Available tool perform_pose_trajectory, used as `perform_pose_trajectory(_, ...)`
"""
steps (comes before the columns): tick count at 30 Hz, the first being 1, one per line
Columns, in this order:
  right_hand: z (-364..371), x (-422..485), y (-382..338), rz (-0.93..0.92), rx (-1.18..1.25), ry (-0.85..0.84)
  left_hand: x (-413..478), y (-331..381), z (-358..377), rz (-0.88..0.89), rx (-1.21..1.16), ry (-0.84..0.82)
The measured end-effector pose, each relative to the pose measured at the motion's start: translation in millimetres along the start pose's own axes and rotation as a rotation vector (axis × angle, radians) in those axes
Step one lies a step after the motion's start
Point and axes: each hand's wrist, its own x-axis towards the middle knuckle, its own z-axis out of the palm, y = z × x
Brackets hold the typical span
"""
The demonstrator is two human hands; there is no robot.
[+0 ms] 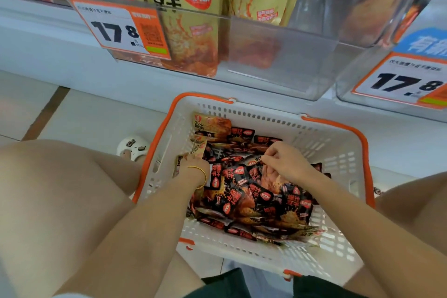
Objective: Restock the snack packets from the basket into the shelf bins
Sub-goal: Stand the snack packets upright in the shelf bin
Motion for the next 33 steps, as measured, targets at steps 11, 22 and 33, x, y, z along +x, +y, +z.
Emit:
perform_pose_trajectory(11, 24, -11, -9, 0.153, 0.568, -0.161, -90, 14, -80, 0.306, -0.245, 0.274)
perform_pose_trajectory(22, -13, -50, -11, 0.011, 0.734, -0.169, -176, 25, -116, 0.682, -0.539, 0.536)
perform_pose_trajectory(33, -82, -123, -69, -0.243, 0.752, 0.004, -203, -20, -165, 0.369, -0.457, 1.850)
